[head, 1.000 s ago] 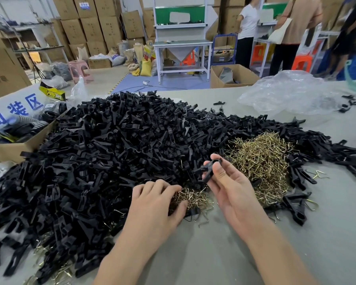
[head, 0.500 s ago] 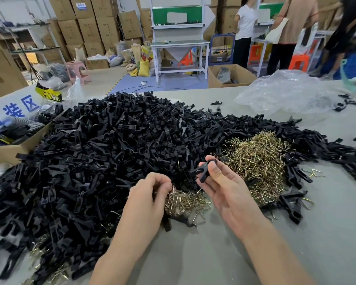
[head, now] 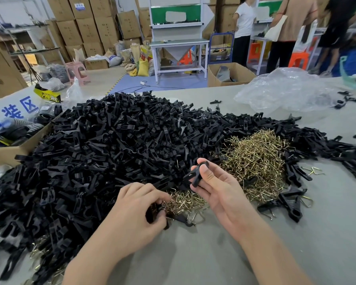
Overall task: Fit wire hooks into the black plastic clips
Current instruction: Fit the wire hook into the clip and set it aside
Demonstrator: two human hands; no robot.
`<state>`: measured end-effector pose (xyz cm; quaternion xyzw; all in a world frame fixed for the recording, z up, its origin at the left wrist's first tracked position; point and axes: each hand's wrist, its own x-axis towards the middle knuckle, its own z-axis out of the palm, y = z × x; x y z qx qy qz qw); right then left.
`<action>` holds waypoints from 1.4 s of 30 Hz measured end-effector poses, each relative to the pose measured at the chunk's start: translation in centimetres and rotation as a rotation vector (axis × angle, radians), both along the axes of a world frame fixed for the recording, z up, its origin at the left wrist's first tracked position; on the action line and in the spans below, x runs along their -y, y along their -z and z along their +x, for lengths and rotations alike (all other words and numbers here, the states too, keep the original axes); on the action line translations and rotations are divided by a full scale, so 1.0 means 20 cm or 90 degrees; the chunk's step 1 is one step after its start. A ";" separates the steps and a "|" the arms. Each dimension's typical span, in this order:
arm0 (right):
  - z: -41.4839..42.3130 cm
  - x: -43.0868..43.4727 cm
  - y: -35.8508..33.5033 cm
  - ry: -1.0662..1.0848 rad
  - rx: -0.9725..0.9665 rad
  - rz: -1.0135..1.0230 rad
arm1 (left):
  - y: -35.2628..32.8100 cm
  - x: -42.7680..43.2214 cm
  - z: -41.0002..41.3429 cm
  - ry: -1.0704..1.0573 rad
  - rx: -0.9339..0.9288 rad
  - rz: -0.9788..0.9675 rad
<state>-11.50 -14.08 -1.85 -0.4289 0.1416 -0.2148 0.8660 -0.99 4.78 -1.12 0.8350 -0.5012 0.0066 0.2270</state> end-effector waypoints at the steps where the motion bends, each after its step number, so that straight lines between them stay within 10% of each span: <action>1: 0.00 0.00 0.00 -0.001 -0.001 -0.002 | 0.00 -0.01 0.00 0.002 0.001 0.009; 33: 0.02 -0.01 0.01 0.001 -0.009 -0.002 | 0.07 0.07 -0.01 -0.022 0.072 -0.081; 42: 0.01 -0.01 0.00 -0.030 -0.007 -0.002 | 0.03 0.10 -0.03 -0.167 -0.355 -0.398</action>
